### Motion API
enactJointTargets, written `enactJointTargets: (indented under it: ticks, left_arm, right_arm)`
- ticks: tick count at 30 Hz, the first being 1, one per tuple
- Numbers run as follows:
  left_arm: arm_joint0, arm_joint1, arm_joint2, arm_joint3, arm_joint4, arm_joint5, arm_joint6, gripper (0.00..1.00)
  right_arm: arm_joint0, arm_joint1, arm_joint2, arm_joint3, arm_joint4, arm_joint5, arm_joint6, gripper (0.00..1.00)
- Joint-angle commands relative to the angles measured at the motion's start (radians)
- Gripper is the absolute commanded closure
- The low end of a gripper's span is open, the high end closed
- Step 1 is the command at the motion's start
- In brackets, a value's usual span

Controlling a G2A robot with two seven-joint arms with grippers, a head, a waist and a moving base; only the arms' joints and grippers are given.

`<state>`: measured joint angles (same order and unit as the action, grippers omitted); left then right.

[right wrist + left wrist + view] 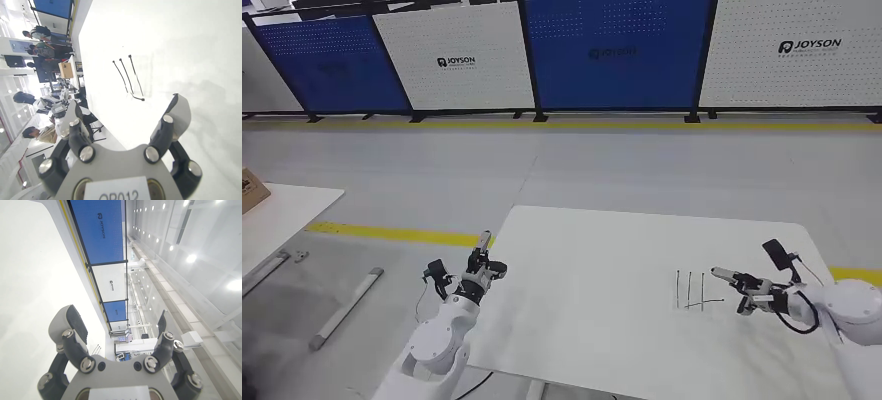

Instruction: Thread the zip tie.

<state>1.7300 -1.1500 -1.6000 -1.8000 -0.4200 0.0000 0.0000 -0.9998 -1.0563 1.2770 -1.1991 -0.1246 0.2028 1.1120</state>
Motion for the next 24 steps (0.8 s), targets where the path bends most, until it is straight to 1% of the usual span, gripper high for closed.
enactJointTargets:
  ticks: [1, 11, 12, 15, 18, 21, 23, 24]
  left_arm:
    - [0.0, 0.0, 0.0, 0.0, 0.0, 0.0, 0.0, 0.0]
    - [0.0, 0.0, 0.0, 0.0, 0.0, 0.0, 0.0, 0.0]
    - [0.0, 0.0, 0.0, 0.0, 0.0, 0.0, 0.0, 0.0]
    - [0.0, 0.0, 0.0, 0.0, 0.0, 0.0, 0.0, 0.0]
    - [0.0, 0.0, 0.0, 0.0, 0.0, 0.0, 0.0, 0.0]
    - [0.0, 0.0, 0.0, 0.0, 0.0, 0.0, 0.0, 0.0]
    - [0.0, 0.0, 0.0, 0.0, 0.0, 0.0, 0.0, 0.0]
    - [0.0, 0.0, 0.0, 0.0, 0.0, 0.0, 0.0, 0.0]
  right_arm:
    - [0.009, -0.001, -0.009, 0.019, 0.002, -0.002, 0.006, 0.0]
    - [0.009, -0.001, -0.009, 0.019, 0.002, -0.002, 0.006, 0.0]
    - [0.007, -0.002, -0.011, 0.016, -0.002, -0.009, 0.0, 0.0]
    - [-0.01, 0.0, -0.03, 0.011, -0.043, -0.097, -0.022, 0.0]
    - [-0.003, 0.002, -0.034, 0.034, -0.045, -0.153, -0.013, 0.0]
    - [0.006, 0.005, -0.028, 0.056, -0.028, -0.224, 0.009, 0.0]
    - [0.015, 0.007, -0.023, 0.08, 0.01, -0.29, 0.061, 0.0]
    - [0.023, 0.008, -0.019, 0.096, 0.024, -0.303, 0.073, 0.0]
